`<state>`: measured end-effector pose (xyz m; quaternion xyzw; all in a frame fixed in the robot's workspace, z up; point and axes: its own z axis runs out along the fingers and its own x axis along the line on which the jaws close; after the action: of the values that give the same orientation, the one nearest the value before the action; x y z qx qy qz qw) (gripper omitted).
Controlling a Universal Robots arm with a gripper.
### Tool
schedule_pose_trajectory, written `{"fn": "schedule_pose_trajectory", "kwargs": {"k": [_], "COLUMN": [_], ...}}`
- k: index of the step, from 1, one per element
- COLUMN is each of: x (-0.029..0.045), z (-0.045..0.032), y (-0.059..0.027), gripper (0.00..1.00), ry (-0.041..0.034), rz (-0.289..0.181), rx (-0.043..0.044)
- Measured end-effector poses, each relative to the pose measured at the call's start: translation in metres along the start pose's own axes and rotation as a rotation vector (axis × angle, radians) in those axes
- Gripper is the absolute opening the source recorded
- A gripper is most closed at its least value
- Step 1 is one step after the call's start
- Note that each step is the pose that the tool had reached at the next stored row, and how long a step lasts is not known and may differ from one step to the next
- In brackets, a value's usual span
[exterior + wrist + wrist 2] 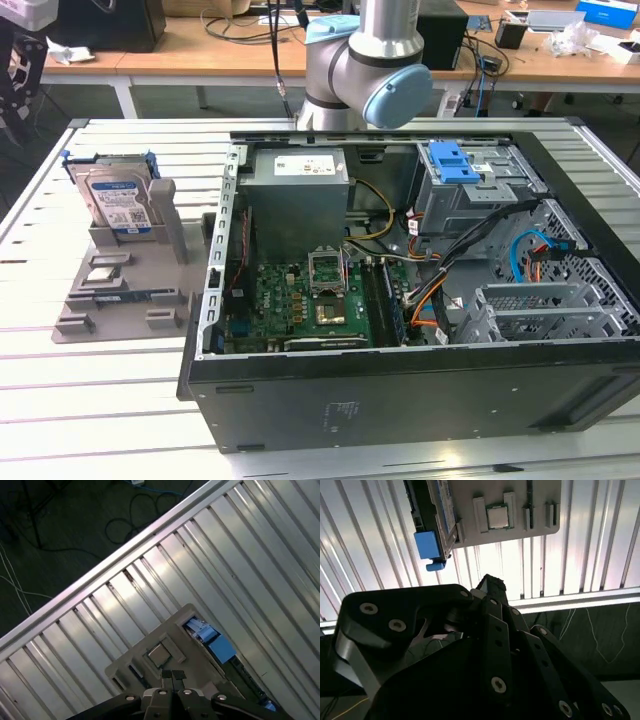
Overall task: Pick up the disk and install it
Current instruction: 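Pick up the disk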
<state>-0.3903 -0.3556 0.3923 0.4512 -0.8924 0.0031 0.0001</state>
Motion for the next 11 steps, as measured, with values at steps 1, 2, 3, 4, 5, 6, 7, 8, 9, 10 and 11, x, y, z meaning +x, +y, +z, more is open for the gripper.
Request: {"fn": "schedule_pose_trajectory", "kwargs": {"k": [1,2,3,4,5,6,7,8,9,10,11], "x": [0.0,0.0,0.0,0.0,0.0,0.0,0.0,0.0,0.0,0.0,0.0], "z": [0.0,0.0,0.0,0.0,0.0,0.0,0.0,0.0,0.0,0.0,0.0], "y": [0.0,0.0,0.0,0.0,0.0,0.0,0.0,0.0,0.0,0.0,0.0], "gripper": [0.11,0.11,0.11,0.11,0.11,0.11,0.11,0.11,0.11,0.11,0.11], "ry": [0.0004,0.0012,0.0018,0.0023,0.0026,0.0028,0.0029,0.0031,0.0033,0.0034,0.0036], "rz": [-0.01,-0.025,-0.04,-0.05,-0.064,-0.08,-0.093,-0.107,-0.119,-0.128,-0.141], "rx": [0.0004,0.0011,0.0016,0.002,0.0024,0.0026,0.0028,0.003,0.0033,0.0035,0.0038]}}
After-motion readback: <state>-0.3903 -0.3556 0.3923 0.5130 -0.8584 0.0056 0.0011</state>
